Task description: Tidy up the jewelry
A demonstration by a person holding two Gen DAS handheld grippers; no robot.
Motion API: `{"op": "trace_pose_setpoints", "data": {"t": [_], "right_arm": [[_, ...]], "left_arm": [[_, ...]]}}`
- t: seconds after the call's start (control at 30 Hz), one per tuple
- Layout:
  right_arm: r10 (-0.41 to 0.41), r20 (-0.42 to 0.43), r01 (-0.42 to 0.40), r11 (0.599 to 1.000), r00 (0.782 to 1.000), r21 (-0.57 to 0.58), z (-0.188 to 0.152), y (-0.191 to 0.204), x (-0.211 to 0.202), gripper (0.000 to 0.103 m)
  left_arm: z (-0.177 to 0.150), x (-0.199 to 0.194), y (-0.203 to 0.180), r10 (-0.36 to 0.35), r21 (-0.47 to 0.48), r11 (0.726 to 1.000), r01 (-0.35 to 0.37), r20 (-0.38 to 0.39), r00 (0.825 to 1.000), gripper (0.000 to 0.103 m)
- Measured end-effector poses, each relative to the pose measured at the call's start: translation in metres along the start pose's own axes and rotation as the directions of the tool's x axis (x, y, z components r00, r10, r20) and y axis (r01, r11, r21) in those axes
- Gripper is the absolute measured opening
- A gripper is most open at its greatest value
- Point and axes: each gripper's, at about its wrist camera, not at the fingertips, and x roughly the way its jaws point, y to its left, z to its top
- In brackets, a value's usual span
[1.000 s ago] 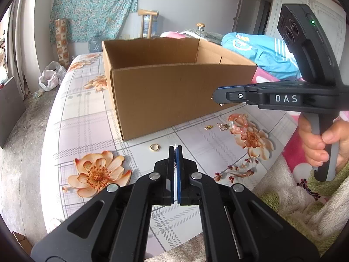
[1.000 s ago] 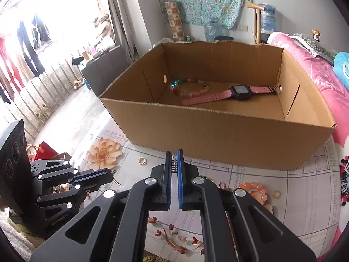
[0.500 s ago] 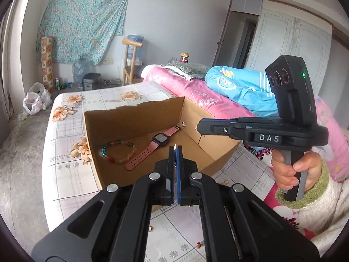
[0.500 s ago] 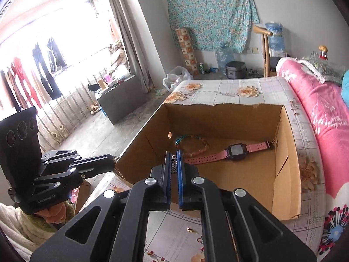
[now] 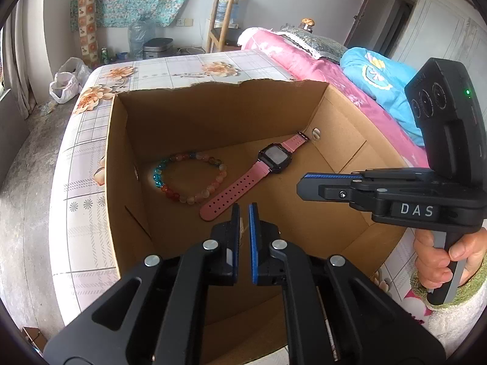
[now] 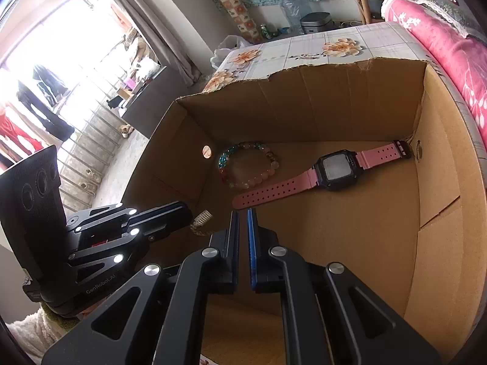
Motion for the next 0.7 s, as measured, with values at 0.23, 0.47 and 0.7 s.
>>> {"op": "trace_pose_setpoints", "data": {"t": [0.23, 0.47, 0.7], "right_arm": [[0.011, 0.051, -0.011, 1.000, 0.999, 0.002, -0.002, 0.001, -0.017, 0.006], [0.022, 0.160, -0.013, 0.999, 0.987, -0.052, -0.023, 0.015, -0.063, 0.024], [0.063, 0.261, -0.013, 0.982, 0.963, -0.191, -0.085, 0.045, -0.110, 0.034]], "left_arm": [[-0.002, -0.014, -0.002, 0.019, 0.019, 1.000, -0.020, 0.053, 0.998, 0.014], [-0.016, -0.061, -0.008, -0.005, 0.045, 0.999, -0.003, 0.181, 0.984, 0.014], [-0.070, -0.112, -0.016, -0.043, 0.078, 0.997, 0.024, 0.251, 0.967, 0.029]]}}
